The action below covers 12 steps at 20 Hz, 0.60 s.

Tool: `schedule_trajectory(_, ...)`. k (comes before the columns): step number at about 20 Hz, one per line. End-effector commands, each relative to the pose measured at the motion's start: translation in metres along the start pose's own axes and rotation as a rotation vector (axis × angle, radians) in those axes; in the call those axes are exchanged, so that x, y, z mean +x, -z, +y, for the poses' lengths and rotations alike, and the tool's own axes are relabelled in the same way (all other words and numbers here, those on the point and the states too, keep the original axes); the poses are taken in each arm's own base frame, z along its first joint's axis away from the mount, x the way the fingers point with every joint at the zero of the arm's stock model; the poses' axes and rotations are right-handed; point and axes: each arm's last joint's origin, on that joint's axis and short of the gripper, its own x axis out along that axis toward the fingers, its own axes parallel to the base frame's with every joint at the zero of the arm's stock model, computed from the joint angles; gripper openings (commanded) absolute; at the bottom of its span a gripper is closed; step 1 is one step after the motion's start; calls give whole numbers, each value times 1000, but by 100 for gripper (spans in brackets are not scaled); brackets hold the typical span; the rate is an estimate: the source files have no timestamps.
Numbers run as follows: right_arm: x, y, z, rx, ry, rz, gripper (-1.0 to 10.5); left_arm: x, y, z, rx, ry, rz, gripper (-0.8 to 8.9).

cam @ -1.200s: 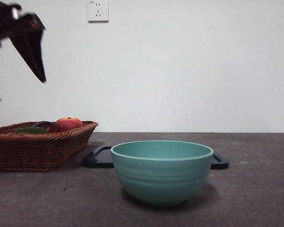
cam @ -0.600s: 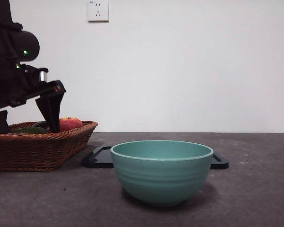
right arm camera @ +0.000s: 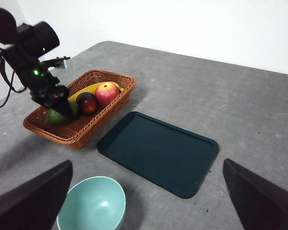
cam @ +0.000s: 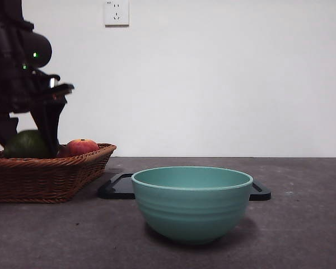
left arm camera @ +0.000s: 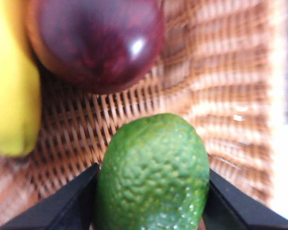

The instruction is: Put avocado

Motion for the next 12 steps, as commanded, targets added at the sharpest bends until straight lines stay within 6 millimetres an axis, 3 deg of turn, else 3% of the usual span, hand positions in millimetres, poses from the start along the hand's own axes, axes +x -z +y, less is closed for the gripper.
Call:
schedule_trajectory(1,-1,-4,1,-14,-3,-18,504,-21,2,-13,16,12,-33,213)
schedule_trajectory(5,-1,-4,1,-12,-3,-15,504,-74,35,-68,154,106,-120,213)
schedule_trajectory(7,-1,-4,1,-12,-3,-14,504,-85,53,-102,264,149,-137,213)
schedule_trajectory(12,-1,-4,1,-12,-3,-14,504,-64,76,-180,510,247,-118,213)
